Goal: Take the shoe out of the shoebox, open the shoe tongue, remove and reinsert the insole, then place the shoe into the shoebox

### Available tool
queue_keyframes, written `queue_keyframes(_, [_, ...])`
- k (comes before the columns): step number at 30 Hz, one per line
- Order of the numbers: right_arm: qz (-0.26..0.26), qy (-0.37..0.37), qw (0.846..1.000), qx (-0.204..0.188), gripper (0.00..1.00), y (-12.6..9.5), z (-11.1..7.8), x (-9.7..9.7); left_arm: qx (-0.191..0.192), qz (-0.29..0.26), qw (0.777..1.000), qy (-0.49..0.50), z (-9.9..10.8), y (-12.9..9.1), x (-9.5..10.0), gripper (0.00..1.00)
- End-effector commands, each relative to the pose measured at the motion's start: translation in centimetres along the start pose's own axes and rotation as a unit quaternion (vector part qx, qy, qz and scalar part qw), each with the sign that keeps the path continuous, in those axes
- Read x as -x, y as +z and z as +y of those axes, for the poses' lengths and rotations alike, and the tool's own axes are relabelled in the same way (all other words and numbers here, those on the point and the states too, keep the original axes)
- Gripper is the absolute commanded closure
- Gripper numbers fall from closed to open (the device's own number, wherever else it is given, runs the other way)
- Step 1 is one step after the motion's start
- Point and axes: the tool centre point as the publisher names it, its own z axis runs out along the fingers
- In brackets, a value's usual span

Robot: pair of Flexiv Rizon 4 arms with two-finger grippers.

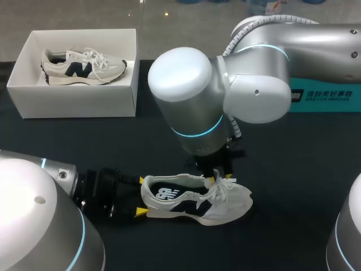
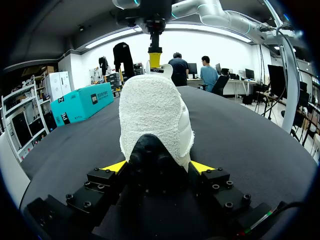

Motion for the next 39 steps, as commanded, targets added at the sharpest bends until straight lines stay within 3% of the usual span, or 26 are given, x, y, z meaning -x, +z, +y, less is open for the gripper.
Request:
queue_keyframes(1, [0.007, 0.233, 0.972, 0.003, 0.7, 0.8, -0.1, -0.4, 0.001, 0.001, 1.0, 0.0, 0.3, 0.2, 0.0, 1.0])
queue_keyframes(14, [0.022, 0.22, 0.975, -0.005, 0.65, 2.3, 0.9, -1.8, 0.001, 0.001, 1.0, 0.0, 0.3, 0.2, 0.0, 1.0])
queue_keyframes(22, [0.03, 0.208, 0.978, -0.008, 0.57, 2.7, 1.7, -2.3, 0.001, 0.001, 1.0, 0.0, 0.3, 0.2, 0.0, 1.0])
queue_keyframes(23, [0.028, 0.207, 0.978, -0.007, 0.65, 2.7, 1.7, -2.4, 0.001, 0.001, 1.0, 0.0, 0.3, 0.2, 0.0, 1.0])
queue_keyframes(24, [0.026, 0.206, 0.978, -0.007, 0.82, 2.5, 1.8, -2.4, 0.001, 0.001, 1.0, 0.0, 0.3, 0.2, 0.0, 1.0])
queue_keyframes(26, [0.027, 0.208, 0.978, -0.004, 0.98, 2.2, 1.7, -2.3, 0.001, 0.001, 1.0, 0.0, 0.3, 0.2, 0.0, 1.0])
queue_keyframes(39, [0.042, 0.234, 0.971, -0.005, 1.0, 1.3, -0.1, 0.0, 0.001, 0.001, 1.0, 0.0, 0.3, 0.2, 0.0, 1.0])
